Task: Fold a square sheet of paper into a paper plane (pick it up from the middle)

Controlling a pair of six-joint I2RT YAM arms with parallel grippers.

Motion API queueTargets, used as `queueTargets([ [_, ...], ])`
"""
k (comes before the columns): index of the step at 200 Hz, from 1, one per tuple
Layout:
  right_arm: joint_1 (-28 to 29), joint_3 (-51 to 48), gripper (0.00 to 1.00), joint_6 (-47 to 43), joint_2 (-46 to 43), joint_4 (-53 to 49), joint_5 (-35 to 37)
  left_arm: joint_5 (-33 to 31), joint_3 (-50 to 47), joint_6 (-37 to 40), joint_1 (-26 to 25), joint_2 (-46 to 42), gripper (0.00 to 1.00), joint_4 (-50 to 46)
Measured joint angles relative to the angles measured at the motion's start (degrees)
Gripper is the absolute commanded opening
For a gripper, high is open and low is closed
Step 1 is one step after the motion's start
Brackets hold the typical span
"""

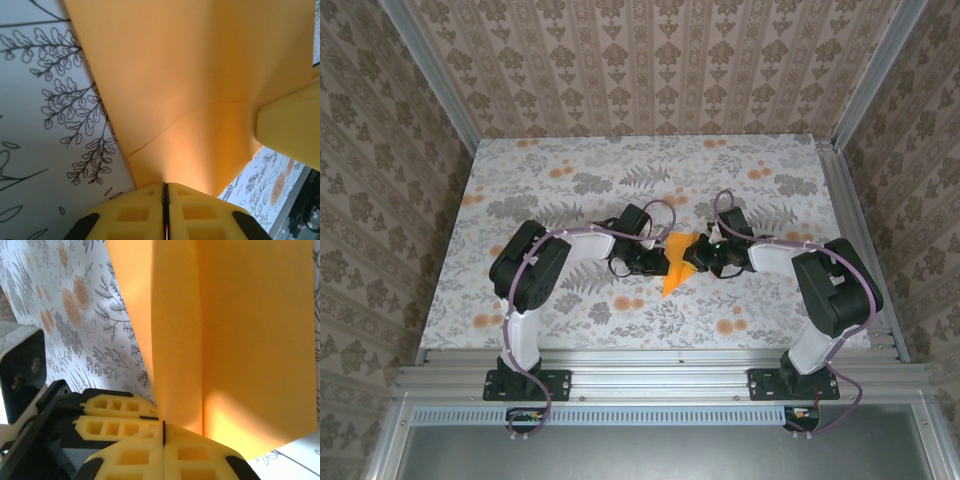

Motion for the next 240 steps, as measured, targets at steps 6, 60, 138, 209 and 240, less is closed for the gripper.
queueTargets([
  [6,0.0,0.2,0.05,0.1,0.3,0.3,0.0,0.0,-0.1,0.0,0.0,0.0,0.10,0.1],
  [60,0.0,0.9,0.04,2.2,1.8,2.5,-0.9,0.6,-0.7,0.0,0.5,-0.2,0.10,0.7],
  [138,0.7,3.3,0.04,2.8,4.2,3.8,-1.6,1.0,-0.9,0.0,0.8,-0.2,0.10,0.9],
  [209,1.7,5.1,0.04,2.3,7.0,3.7,-1.7,1.2,-0.9,0.0,1.1,-0.2,0.09,0.8],
  [240,2.1,6.0,0.05,1.5,7.7,3.2,-1.7,1.4,-1.2,-0.2,1.4,-0.3,0.00,1.1],
])
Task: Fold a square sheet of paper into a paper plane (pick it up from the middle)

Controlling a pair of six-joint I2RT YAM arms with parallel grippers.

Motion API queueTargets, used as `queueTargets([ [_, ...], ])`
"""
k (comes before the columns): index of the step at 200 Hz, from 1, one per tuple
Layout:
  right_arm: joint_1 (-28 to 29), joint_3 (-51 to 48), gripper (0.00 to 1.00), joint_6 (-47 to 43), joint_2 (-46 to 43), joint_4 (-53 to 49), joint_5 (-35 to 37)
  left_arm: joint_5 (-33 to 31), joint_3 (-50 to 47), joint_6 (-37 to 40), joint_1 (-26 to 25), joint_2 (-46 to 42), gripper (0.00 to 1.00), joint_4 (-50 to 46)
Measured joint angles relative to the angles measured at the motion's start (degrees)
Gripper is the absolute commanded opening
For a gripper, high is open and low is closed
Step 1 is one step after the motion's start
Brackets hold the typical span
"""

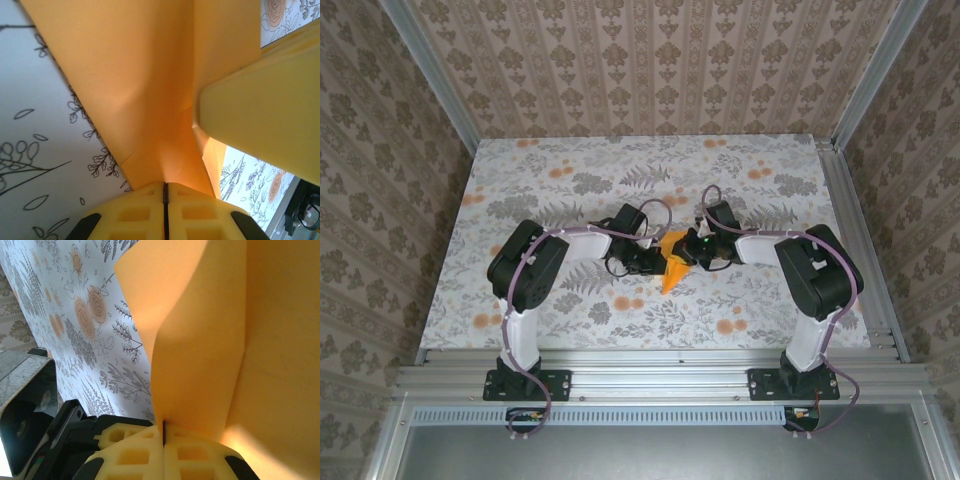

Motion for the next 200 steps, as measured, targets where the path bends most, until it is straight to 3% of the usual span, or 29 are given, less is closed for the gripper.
queueTargets([
  [200,1.9,3.3,0.05,-2.5,4.0,-2.3,0.0,2.8,-4.8,-0.4,1.7,-1.9,0.00,5.6],
])
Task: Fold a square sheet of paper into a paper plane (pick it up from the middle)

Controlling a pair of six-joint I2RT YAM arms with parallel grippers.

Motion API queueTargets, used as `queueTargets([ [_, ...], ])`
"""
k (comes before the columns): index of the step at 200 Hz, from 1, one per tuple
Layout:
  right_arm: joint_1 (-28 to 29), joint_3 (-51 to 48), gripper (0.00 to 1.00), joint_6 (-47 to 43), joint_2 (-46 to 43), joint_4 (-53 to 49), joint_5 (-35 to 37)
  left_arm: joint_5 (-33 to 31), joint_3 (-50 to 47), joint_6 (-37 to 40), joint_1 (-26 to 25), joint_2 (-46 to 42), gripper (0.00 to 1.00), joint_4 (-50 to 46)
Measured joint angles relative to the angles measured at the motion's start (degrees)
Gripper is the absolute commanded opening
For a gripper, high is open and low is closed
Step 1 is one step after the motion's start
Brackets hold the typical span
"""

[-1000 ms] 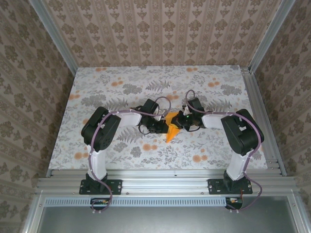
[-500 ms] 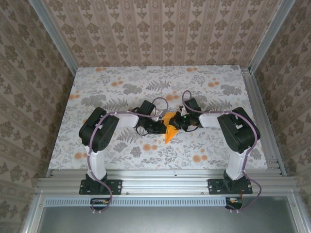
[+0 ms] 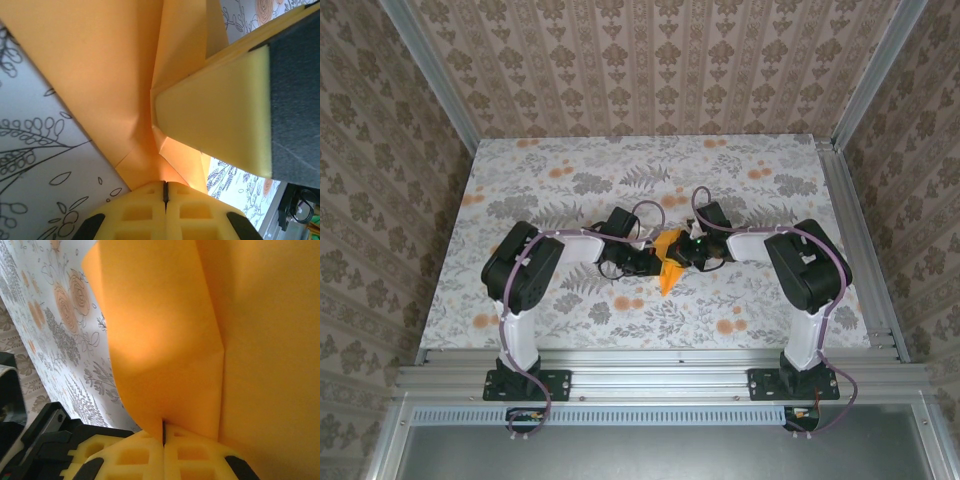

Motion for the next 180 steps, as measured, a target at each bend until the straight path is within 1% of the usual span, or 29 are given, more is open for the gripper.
queueTargets([
  [66,0.0,0.4,0.05,-1.6,0.6,-1.7,0.2,-0.9,0.0,0.0,0.3,-2.3,0.02,-1.3],
  [88,0.0,0.4,0.05,-2.0,0.6,-1.9,0.2,-2.2,0.3,0.2,0.4,-2.4,0.00,-2.8],
  [131,0.0,0.5,0.05,-2.4,0.6,-2.1,0.2,-5.6,0.7,0.6,1.3,-2.3,0.00,-4.7],
  [180,0.0,0.6,0.05,-2.4,0.6,-2.2,0.2,-5.8,2.5,0.6,1.3,-1.7,0.00,-4.4],
])
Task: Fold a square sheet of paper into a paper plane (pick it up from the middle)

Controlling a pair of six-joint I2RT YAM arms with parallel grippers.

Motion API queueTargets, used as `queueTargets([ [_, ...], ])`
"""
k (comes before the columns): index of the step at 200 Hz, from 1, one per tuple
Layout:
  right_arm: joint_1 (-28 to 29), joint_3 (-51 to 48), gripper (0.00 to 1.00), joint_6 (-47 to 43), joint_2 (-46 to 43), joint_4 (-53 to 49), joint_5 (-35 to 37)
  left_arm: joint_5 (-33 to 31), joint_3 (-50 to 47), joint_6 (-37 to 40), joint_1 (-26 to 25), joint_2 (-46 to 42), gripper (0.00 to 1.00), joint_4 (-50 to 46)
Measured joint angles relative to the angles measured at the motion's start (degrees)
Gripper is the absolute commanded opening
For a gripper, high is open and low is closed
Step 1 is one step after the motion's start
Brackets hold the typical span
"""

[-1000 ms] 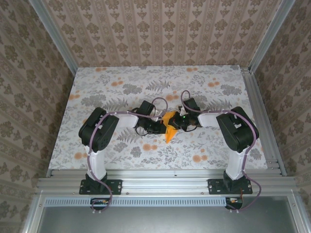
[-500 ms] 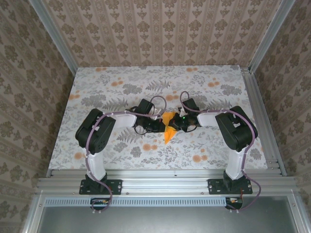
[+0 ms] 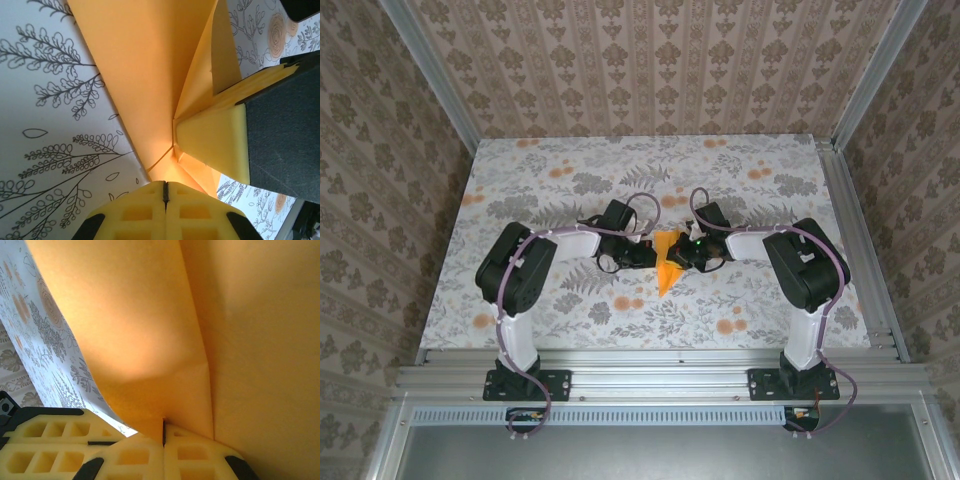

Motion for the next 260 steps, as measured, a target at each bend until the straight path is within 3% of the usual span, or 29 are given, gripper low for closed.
queueTargets([
  [260,1.3,0.5,0.05,3.0,-0.3,2.0,-0.2,0.9,1.1,1.1,0.2,2.5,0.00,-0.1],
])
